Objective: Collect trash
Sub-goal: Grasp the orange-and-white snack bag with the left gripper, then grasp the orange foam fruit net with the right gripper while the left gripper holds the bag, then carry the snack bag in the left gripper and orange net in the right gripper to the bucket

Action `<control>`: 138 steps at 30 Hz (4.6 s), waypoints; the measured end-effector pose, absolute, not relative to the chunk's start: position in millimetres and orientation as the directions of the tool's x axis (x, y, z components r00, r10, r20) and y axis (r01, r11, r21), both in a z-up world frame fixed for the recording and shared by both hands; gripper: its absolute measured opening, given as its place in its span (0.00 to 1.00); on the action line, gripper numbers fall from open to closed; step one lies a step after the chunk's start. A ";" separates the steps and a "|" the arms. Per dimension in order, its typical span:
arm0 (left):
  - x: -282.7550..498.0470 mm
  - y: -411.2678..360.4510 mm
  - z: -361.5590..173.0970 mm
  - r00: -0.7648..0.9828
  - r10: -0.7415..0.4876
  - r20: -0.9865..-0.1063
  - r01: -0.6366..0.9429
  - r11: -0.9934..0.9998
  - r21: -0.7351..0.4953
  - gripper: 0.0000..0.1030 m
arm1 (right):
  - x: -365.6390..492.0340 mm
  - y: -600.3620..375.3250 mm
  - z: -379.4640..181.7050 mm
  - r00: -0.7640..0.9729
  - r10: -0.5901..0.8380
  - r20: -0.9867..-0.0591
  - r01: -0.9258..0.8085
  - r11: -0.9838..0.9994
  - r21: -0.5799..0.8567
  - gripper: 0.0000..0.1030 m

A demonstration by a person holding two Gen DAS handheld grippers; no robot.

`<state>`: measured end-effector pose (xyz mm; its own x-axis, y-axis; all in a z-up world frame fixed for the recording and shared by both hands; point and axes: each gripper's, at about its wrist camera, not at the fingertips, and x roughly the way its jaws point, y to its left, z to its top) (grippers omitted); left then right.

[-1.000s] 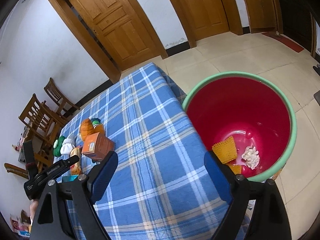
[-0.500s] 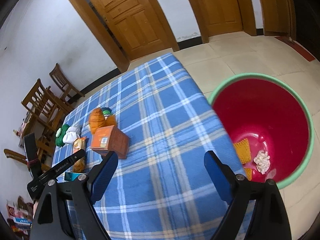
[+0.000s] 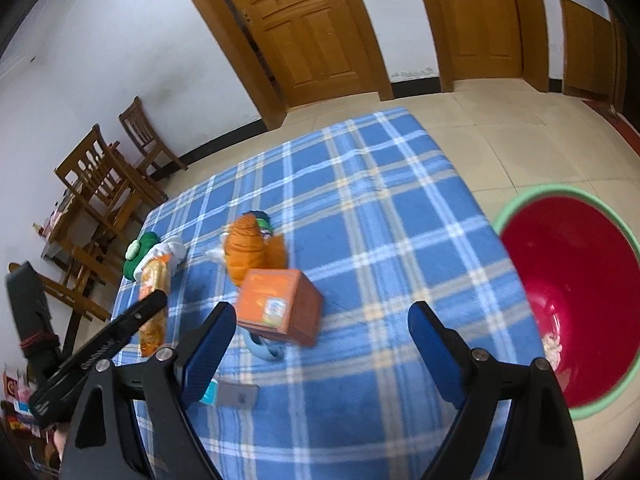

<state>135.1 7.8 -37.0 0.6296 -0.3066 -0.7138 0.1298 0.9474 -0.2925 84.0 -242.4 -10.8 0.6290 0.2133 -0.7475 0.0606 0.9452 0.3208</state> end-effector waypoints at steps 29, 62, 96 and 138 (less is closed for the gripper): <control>161.0 43.9 -50.1 0.690 -0.268 -0.672 0.023 0.936 -0.350 0.39 | 165.2 -188.8 -37.4 0.564 0.167 -0.809 -0.024 0.982 0.186 0.45; 119.9 16.7 -13.3 0.699 -0.339 -0.629 0.101 0.918 -0.383 0.39 | 92.3 -240.5 20.0 0.716 0.228 -0.660 -0.017 0.951 0.309 0.31; 76.8 -70.9 27.3 0.637 -0.473 -0.609 0.300 0.880 -0.369 0.39 | 0.2 -338.4 47.9 0.829 0.168 -0.533 0.099 0.895 0.435 0.31; 78.6 -254.5 1.1 0.403 -0.553 -0.729 0.571 0.774 -0.272 0.39 | -44.8 -470.3 -37.0 0.745 0.010 -0.667 0.429 0.759 0.490 0.35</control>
